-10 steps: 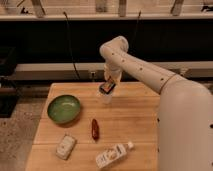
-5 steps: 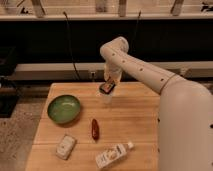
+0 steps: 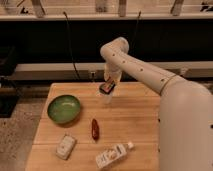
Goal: Place the eraser in the ceramic cup
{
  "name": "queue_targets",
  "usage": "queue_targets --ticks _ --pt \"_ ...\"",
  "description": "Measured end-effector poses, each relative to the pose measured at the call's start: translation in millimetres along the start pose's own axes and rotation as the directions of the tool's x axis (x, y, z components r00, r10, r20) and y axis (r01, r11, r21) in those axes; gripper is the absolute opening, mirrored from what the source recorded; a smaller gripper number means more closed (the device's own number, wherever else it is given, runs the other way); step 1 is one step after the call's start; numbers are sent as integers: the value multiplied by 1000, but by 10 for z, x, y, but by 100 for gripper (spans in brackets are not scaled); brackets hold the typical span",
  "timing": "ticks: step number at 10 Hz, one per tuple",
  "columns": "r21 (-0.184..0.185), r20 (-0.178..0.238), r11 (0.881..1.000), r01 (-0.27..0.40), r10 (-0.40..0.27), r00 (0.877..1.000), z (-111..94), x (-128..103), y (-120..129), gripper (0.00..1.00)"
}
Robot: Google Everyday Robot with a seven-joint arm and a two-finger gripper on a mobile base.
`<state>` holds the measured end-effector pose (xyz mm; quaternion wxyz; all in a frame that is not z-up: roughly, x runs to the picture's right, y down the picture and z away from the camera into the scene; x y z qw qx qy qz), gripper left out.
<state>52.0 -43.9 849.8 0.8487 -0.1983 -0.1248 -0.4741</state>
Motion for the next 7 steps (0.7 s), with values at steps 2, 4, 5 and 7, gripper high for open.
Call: queue_targets --ticks 2,4,5,7 --pt "13 -39 1000 -7 8 999 -28 43 29 0" --pt "28 -91 1000 -4 6 996 -39 79 10 0" --pt "31 -107 1000 -3 6 994 -37 96 17 0" --pt "41 -148 999 4 2 989 -40 137 18 0"
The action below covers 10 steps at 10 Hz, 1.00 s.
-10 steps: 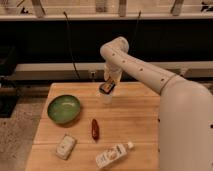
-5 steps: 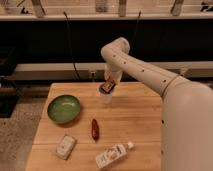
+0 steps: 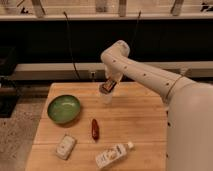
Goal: Place the eraser in the ceramic cup
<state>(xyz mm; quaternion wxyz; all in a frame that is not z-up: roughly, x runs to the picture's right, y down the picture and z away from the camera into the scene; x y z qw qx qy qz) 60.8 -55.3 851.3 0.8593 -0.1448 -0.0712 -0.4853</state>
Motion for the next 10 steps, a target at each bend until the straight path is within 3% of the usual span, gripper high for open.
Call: queue_targets --ticks 2,7,10 --pt "9 -19 1000 6 -6 1000 6 27 -7 7" --pt "20 -42 999 27 -26 999 6 14 -20 59" --pt "27 -43 999 36 -34 998 -13 -23 -23 80"
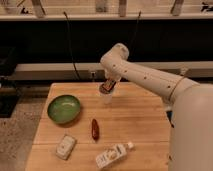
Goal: Place the eraser in the ceramic cup
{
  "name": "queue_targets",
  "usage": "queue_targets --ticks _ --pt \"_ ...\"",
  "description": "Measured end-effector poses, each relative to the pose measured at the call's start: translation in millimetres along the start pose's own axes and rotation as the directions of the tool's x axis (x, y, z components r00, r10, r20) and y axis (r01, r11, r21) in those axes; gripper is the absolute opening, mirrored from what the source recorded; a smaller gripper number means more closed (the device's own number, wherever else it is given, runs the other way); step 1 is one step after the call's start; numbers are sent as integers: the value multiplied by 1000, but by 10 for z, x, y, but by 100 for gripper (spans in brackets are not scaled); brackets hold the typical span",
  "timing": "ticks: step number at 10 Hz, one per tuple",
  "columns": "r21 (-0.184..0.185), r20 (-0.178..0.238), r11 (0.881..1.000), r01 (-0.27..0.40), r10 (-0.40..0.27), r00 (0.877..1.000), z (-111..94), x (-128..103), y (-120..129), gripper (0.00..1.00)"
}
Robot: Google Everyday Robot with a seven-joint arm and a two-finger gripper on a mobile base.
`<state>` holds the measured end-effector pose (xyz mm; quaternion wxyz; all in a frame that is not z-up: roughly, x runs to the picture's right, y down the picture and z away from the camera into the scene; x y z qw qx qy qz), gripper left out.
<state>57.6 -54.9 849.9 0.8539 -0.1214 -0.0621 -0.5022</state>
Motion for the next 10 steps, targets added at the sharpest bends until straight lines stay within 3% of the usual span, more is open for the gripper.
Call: queue_targets --ticks 6,10 --pt "22 14 1000 3 -3 1000 -81 -38 -25 80" --pt "19 19 1000 11 -11 1000 -51 -61 -23 59"
